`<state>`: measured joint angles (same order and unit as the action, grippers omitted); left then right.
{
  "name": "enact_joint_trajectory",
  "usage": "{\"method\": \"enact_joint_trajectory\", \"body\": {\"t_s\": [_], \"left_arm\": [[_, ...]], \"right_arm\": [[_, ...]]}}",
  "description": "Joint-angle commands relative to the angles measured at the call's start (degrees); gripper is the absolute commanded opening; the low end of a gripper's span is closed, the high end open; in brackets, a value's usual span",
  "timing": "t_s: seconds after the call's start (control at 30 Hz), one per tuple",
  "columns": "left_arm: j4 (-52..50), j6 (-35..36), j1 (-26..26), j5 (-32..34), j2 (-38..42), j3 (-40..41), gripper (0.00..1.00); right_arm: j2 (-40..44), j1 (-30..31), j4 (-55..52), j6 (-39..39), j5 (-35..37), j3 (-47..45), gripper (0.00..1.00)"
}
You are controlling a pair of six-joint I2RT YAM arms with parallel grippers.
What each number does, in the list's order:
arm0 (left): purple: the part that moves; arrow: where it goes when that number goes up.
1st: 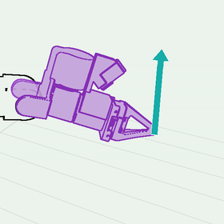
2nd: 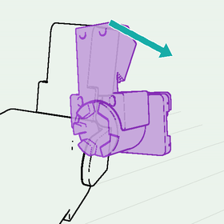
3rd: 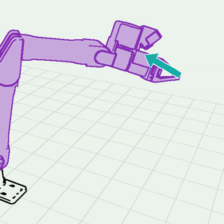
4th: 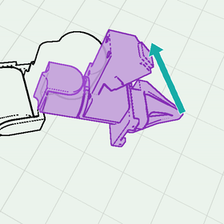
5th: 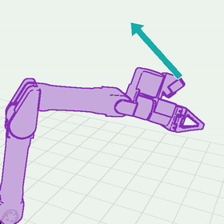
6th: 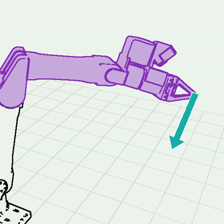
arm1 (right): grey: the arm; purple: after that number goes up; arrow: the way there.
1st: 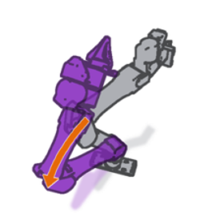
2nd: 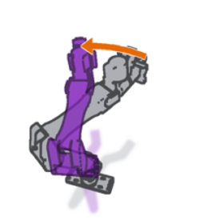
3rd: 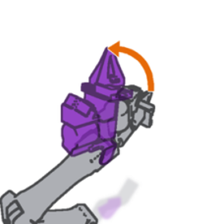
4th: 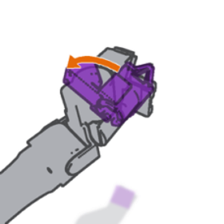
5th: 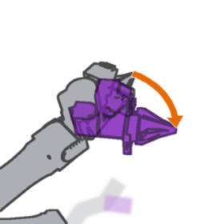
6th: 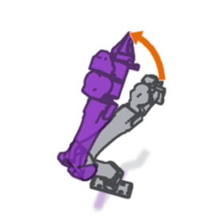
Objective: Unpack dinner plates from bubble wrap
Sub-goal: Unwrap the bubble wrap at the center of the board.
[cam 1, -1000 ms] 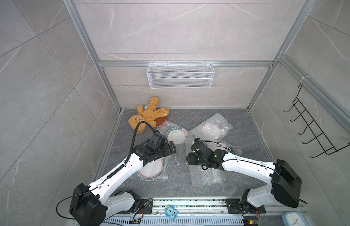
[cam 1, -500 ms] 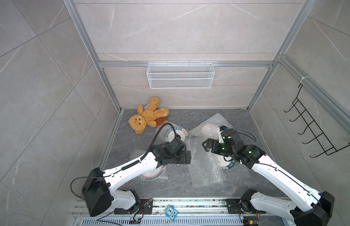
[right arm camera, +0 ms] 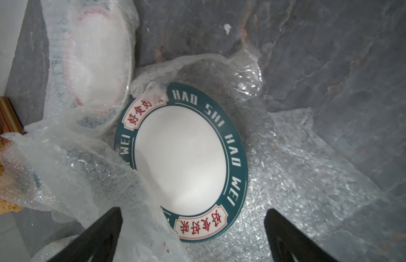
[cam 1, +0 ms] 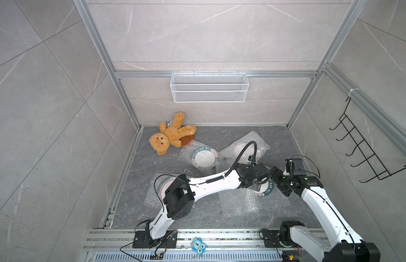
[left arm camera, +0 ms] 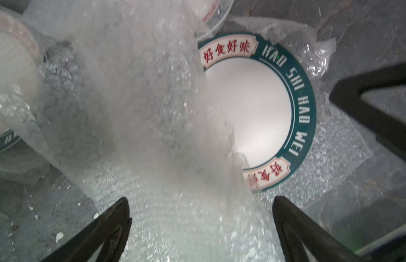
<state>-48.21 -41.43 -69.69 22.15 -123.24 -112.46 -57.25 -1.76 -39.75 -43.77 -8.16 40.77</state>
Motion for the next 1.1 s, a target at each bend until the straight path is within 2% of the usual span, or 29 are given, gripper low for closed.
{"method": "enact_joint_trajectory", "body": {"t_s": [0.0,0.13,0.17,0.33,0.4,0.5,0.67,0.73,0.87,1.07], "left_arm": [[-8.7,1.6,0.5,7.5,-4.7,-8.7,1.0],[-12.5,1.2,1.1,9.2,-9.8,-16.2,0.97],[-12.6,0.9,1.3,9.1,-12.4,-16.9,0.95],[-12.5,-0.2,2.7,8.4,-14.4,-17.6,0.85],[-12.7,-0.2,3.2,8.6,-14.7,-17.6,0.77],[-13.9,-1.3,3.7,9.7,-13.9,-17.1,0.59],[-10.5,-1.4,3.7,8.4,-6.5,-10.1,0.36],[-10.0,-2.1,3.7,7.4,-3.7,-7.9,0.31],[-6.4,-2.2,3.7,5.3,2.6,-1.0,0.28],[-2.7,-3.8,4.7,0.2,9.4,6.4,0.3]], "right_arm": [[0.7,-1.5,2.9,-0.5,-4.6,-1.0,1.0],[1.2,-2.5,2.3,0.5,-4.9,-1.6,1.0],[1.6,-2.8,2.2,0.7,-4.9,-1.9,1.0],[2.6,-4.5,1.3,2.1,-5.7,-2.5,1.0],[2.6,-4.9,1.2,2.6,-6.4,-2.6,1.0],[2.8,-5.4,1.2,3.0,-7.0,-2.9,1.0],[2.0,-5.5,1.5,4.4,-7.8,-3.1,1.0],[1.1,-5.5,1.9,5.1,-7.5,-3.5,1.0],[-0.4,-5.5,2.6,6.1,-7.4,-4.2,1.0],[-1.4,-5.5,3.9,6.2,-7.6,-4.9,1.0]]}}
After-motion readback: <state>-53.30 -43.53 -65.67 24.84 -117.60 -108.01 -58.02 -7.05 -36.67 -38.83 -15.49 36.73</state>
